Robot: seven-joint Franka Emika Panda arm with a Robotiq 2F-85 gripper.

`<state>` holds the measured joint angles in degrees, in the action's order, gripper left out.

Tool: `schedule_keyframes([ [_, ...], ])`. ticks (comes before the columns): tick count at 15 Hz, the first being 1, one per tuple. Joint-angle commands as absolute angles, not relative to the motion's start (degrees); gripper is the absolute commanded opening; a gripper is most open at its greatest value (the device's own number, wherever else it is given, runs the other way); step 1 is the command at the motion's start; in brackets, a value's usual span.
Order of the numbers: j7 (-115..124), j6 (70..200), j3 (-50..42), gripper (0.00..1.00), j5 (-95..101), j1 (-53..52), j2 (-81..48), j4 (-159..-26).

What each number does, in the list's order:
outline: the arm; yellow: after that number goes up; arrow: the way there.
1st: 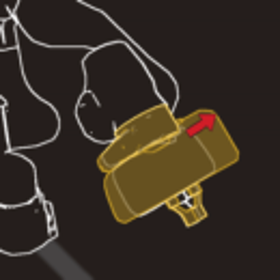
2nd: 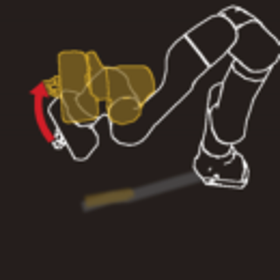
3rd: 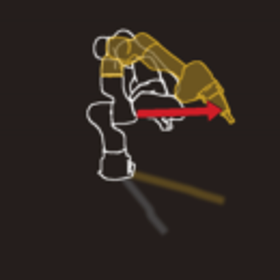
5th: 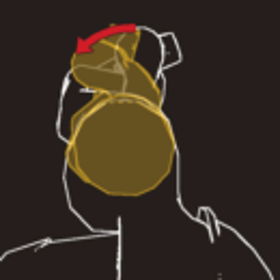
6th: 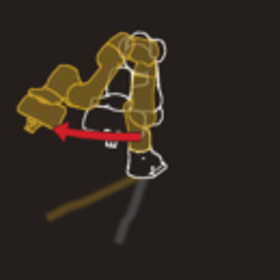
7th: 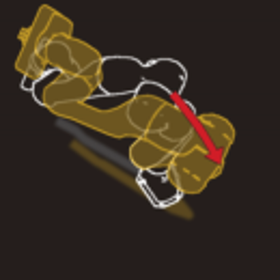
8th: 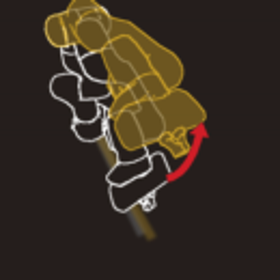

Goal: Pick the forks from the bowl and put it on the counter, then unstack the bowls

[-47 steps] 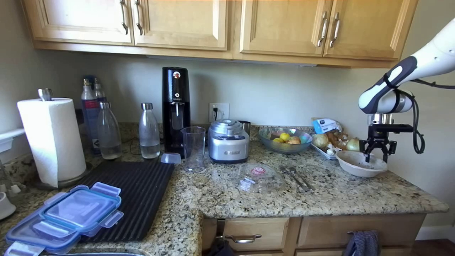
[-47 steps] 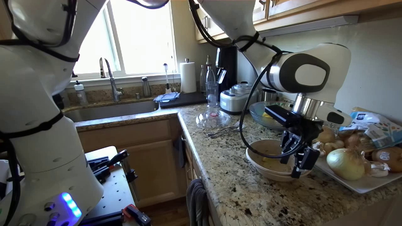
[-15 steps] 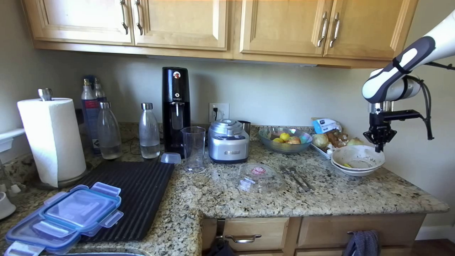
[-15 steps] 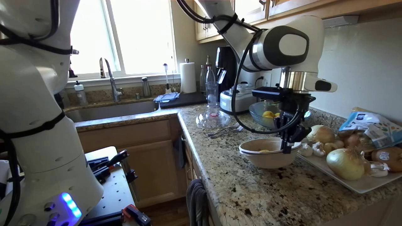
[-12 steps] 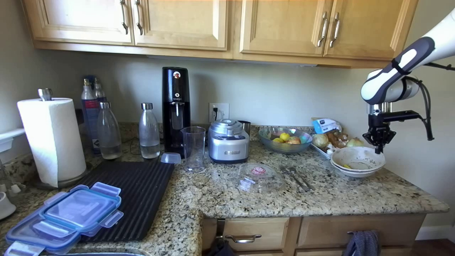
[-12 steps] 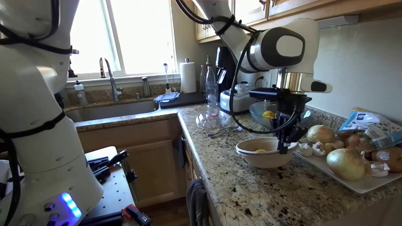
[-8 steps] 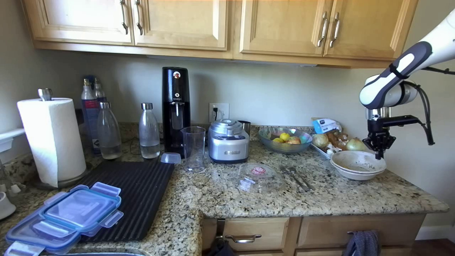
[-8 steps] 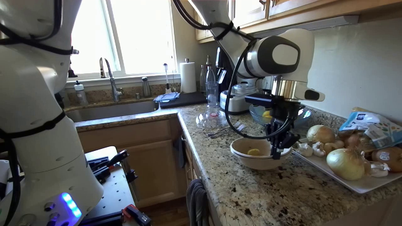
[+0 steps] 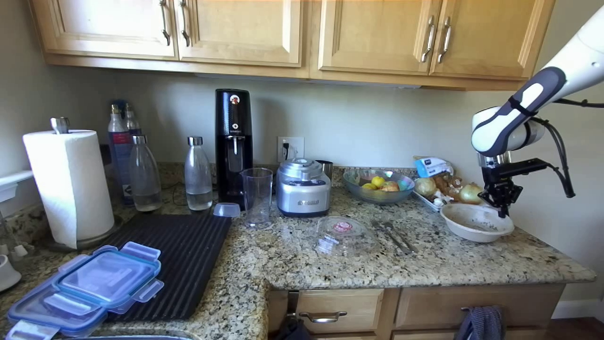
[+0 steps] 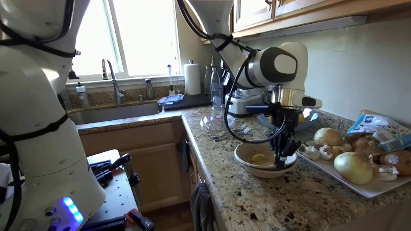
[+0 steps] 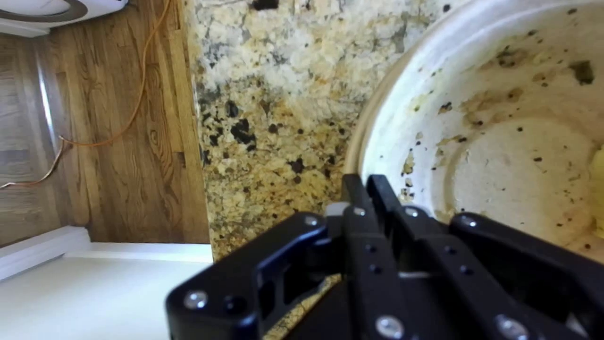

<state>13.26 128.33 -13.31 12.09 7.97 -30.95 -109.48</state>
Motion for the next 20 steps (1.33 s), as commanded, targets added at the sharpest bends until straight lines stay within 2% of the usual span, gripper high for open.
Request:
schedule_keyframes([
  [1, 21.0, 131.9, -16.1, 0.07, 18.2, 3.6, -30.0, -111.9],
  [5, 24.4, 131.8, -16.6, 0.08, 21.7, 1.8, -29.3, -112.0],
  [20, 13.1, 130.2, -14.2, 0.08, 16.3, 6.6, -24.7, -112.5],
])
